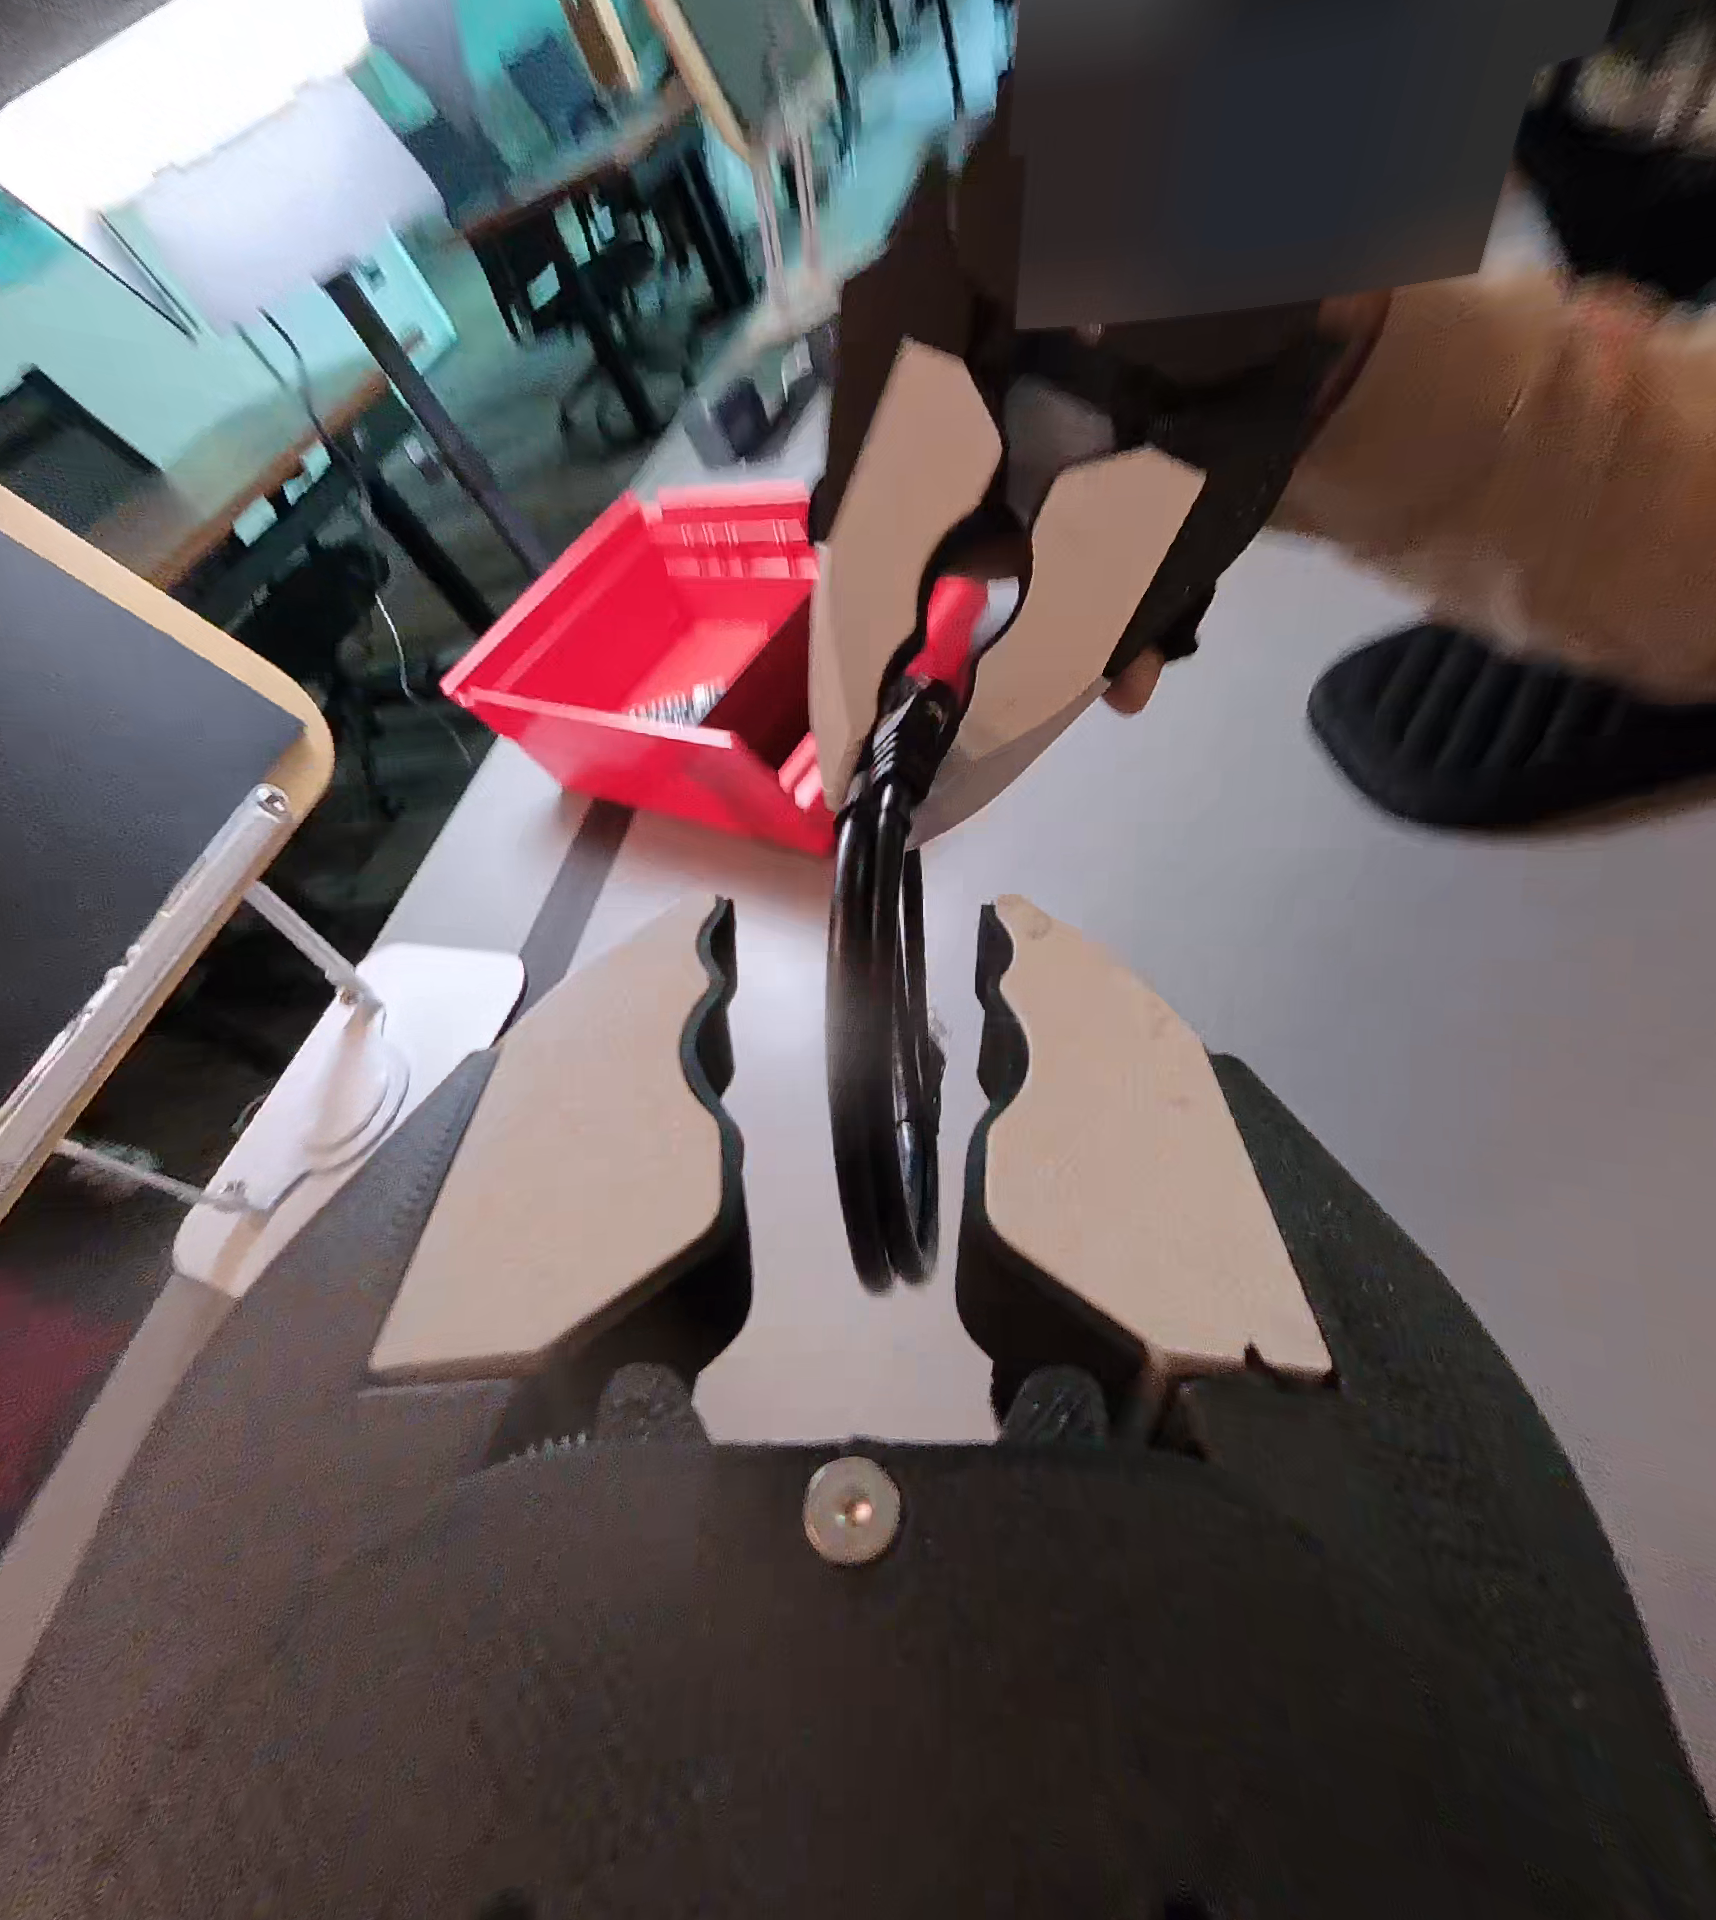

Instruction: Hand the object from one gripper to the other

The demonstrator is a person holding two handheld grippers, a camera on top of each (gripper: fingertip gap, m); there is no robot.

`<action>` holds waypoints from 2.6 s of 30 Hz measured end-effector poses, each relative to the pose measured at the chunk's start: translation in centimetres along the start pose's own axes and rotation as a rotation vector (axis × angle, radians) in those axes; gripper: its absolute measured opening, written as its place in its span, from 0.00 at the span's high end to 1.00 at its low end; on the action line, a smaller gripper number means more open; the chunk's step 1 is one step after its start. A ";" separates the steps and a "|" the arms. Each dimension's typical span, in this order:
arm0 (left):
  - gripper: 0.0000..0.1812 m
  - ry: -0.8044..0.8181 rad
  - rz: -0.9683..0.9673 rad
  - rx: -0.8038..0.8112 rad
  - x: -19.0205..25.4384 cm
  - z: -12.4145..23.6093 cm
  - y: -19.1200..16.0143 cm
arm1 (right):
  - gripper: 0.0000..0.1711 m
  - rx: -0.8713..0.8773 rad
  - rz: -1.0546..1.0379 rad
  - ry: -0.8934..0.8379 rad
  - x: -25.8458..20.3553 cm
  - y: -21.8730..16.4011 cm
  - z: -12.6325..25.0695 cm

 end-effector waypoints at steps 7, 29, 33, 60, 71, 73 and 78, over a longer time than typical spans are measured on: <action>0.95 0.111 -0.140 -0.063 -0.2 -1.6 -0.5 | 0.89 0.118 -0.027 0.011 -0.3 1.6 -0.8; 0.93 0.056 -0.228 -0.275 1.3 -3.1 -3.2 | 0.97 -0.213 0.145 -0.085 -0.5 -1.6 -2.4; 0.93 0.141 -0.143 -0.106 -0.9 -1.1 -1.1 | 0.80 0.004 0.008 -0.123 2.0 0.4 -0.3; 0.96 0.126 0.010 0.126 -2.3 1.5 0.5 | 0.75 0.125 -0.172 0.022 2.8 -0.6 -0.2; 0.74 -0.001 0.005 -0.020 0.0 0.1 -0.5 | 0.96 -0.084 0.002 -0.049 0.6 -1.2 -2.3; 0.90 0.001 -0.108 -0.169 1.0 -2.1 -2.4 | 0.96 -0.114 0.065 -0.052 -0.5 -1.0 -3.2; 0.94 0.135 -0.087 -0.094 -1.3 -1.2 -1.5 | 0.88 0.102 -0.018 -0.080 0.9 1.6 -1.0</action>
Point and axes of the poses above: each gripper's, where its closed fingertips meet, z back along the fingers, y out of its top, x = y × z across the jaws, the point moved 2 cm from there along z, back along the fingers, and after that the axes turned 11 degrees about -z, right-handed, at the moved point
